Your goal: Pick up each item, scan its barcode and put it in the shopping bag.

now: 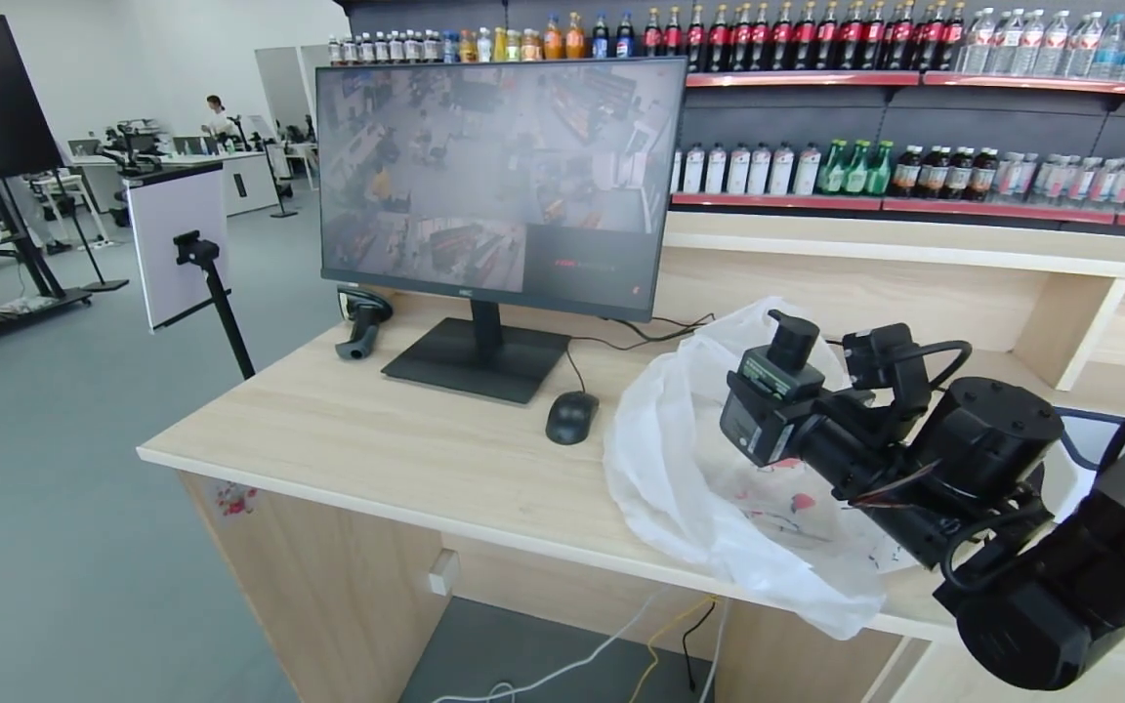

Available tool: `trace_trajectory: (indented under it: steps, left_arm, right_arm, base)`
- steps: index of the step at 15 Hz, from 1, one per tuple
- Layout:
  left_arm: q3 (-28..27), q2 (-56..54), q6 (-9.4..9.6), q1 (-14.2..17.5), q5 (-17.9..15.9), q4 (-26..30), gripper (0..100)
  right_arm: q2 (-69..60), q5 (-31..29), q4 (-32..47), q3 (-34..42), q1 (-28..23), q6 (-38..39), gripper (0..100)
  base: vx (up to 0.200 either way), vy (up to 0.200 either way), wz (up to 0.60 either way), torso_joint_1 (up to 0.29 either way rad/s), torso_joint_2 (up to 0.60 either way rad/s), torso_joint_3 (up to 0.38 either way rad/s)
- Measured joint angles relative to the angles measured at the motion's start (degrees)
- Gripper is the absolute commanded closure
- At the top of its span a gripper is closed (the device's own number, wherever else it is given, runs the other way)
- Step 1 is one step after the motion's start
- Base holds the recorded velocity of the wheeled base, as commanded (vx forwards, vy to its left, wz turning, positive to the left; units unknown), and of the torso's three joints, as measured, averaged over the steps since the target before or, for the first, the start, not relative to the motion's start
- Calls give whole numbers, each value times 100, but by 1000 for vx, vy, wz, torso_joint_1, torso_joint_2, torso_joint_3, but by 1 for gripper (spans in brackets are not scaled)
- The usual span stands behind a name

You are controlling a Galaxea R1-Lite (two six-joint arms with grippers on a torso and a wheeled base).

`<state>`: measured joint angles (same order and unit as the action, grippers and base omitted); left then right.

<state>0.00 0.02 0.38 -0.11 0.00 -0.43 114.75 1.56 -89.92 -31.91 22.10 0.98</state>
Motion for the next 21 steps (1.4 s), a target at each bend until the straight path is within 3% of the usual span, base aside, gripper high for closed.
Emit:
trace_trajectory:
  steps: [21]
  left_arm:
    - [0, 0, 0, 4, 0, -9, 0]
  right_arm:
    - [896, 0, -10, -378, -37, 35, 100]
  base:
    - [0, 0, 0, 0, 0, 0]
